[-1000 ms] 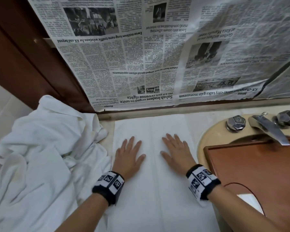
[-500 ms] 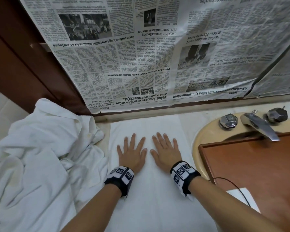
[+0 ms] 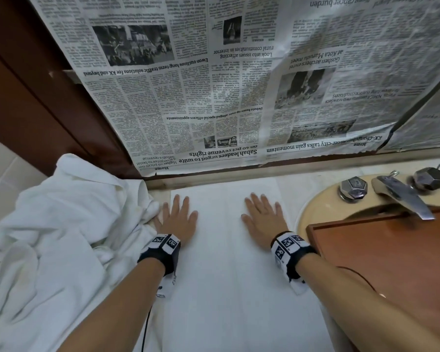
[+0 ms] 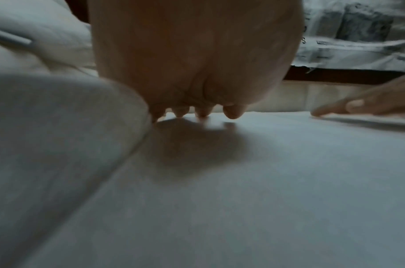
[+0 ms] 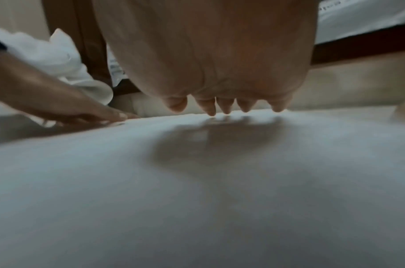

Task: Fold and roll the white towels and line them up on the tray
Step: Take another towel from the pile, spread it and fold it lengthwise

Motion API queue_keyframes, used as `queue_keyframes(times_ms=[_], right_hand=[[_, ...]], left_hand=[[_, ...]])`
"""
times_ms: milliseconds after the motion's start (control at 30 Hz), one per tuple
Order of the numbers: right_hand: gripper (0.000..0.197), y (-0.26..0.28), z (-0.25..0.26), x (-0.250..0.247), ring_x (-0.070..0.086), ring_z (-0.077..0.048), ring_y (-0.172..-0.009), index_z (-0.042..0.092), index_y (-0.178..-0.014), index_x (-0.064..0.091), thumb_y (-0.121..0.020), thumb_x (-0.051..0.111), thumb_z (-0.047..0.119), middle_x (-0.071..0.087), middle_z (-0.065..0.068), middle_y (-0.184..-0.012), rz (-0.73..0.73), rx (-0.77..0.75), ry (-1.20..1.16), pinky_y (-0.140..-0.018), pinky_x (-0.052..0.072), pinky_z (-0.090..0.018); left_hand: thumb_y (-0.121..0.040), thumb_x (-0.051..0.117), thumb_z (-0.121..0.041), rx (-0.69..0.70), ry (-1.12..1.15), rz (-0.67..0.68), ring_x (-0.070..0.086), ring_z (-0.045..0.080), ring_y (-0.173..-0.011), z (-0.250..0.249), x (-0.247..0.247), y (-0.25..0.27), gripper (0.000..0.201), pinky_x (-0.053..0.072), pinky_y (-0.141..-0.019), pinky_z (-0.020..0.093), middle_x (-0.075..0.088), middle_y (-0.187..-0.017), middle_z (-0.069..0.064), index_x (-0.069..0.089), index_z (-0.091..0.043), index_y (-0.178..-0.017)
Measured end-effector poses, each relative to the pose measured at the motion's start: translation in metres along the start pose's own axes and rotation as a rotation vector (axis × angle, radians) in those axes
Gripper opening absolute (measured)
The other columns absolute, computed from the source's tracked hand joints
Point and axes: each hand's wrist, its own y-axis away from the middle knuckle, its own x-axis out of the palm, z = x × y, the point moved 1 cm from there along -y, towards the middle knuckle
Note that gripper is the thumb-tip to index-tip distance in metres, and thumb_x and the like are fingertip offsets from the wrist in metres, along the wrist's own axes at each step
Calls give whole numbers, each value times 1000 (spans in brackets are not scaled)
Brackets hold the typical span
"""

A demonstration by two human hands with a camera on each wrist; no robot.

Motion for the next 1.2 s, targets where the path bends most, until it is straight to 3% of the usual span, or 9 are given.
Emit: queue_keyframes(times_ms=[167,400,533,667,733,833,967,1100,1200], right_hand=[[65,12,-1,1,-13,-18,-151,14,-157,-6,-104,13,46,-15,-1,-164,-14,161,-44,-122,-3,-46],[89,107,45,43,-20,-14,-149,28,-155,-11,-77,-28,66,-24,13,-159,50,-127,18,-117,-14,-42],[78,113,22,54,-20,-17,-149,29,-154,-16,-81,-19,56,-29,12,-158,83,-11,71,-119,-9,-46],[62,117,-6,44,-13,-21,-151,17,-156,-11,-104,12,42,-21,0,-162,38,143,63,-122,-2,-39],[67,125,2,47,-14,-19,-151,16,-156,-9,-98,1,48,-21,1,-162,22,103,58,-121,-4,-39],[86,135,28,62,-17,-18,-150,22,-156,-8,-78,-18,55,-25,7,-157,50,-50,28,-116,-13,-39],[78,131,20,66,-17,-19,-150,25,-156,-10,-84,-12,56,-27,8,-156,18,11,22,-118,-11,-43],[67,129,-2,48,-16,-20,-150,14,-155,-12,-104,16,46,-21,-3,-162,7,158,-24,-122,-4,-39],[71,123,13,39,-17,-15,-150,16,-155,-14,-98,4,55,-23,5,-160,15,27,-40,-120,-8,-39]], left_hand=[[-95,13,-57,11,87,-68,0,27,-153,5,0,28,71,9,-121,51,2,-167,2,17,-22,-157],[-79,-12,-65,287,50,33,-14,15,-152,-17,37,133,84,-6,-121,47,-12,-165,-12,5,-38,-157],[-83,-11,-63,245,-47,5,-9,20,-153,6,54,141,78,-2,-121,50,-15,-162,-11,2,-40,-156],[-85,-4,-61,175,-59,-31,3,33,-153,40,45,133,83,6,-123,48,1,-166,4,11,-26,-158],[-87,0,-61,174,-28,-34,8,33,-152,40,44,141,82,8,-123,49,6,-166,4,16,-24,-158],[-87,-4,-62,242,-26,-18,-4,24,-153,21,54,158,76,-2,-120,48,-9,-165,-6,5,-36,-158],[-84,-12,-63,237,-87,10,-16,17,-151,12,66,162,72,-13,-118,46,-25,-159,-13,-12,-44,-153],[-84,-9,-64,80,-78,-1,-5,26,-153,27,54,153,81,0,-123,44,-14,-165,4,-5,-30,-158],[-94,5,-63,79,28,9,-5,28,-153,11,41,139,74,2,-123,46,-8,-166,7,2,-27,-159]])
